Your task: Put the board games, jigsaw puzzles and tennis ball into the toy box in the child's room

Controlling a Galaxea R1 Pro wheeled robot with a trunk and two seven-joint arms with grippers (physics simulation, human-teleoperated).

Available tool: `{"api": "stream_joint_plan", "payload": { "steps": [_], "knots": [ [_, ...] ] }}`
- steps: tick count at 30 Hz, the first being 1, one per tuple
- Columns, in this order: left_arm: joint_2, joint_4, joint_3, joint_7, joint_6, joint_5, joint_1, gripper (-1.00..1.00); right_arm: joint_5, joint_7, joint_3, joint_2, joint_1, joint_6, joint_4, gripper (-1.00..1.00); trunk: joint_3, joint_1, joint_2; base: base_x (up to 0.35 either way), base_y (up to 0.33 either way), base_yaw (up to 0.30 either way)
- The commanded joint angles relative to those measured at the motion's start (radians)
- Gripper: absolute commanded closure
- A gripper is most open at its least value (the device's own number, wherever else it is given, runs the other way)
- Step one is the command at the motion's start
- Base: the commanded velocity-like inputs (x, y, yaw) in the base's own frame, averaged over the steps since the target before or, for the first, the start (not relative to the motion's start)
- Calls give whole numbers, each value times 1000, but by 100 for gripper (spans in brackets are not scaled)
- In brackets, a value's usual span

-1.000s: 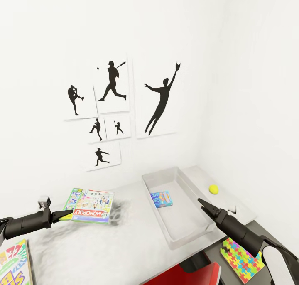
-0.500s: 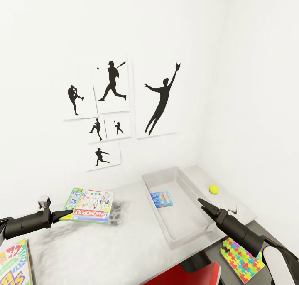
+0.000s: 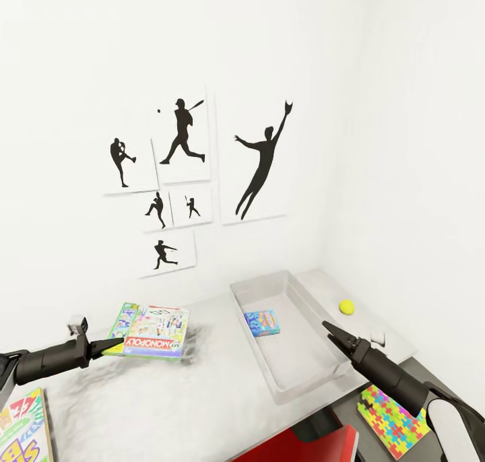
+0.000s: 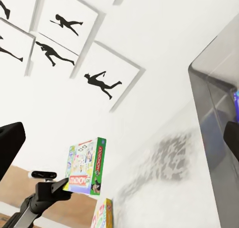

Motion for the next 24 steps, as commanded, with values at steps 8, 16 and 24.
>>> {"api": "stream_joint_plan", "payload": {
  "steps": [8,16,24],
  "knots": [
    [-132,-179,-4,-4,131,-11,-7,100,-3,18,-62,-1,0,10,0,-100,-2,1,-2,0,0,0],
    [-253,-292,-19,-4,167,-14,-48,100,-1,66,-127,-3,0,14,7,-100,-2,1,-2,0,0,0],
    [-336,-298,-57,29,169,-14,-96,100,-2,72,-155,-7,0,18,9,-100,-2,1,-2,0,0,0]
  ]
}}
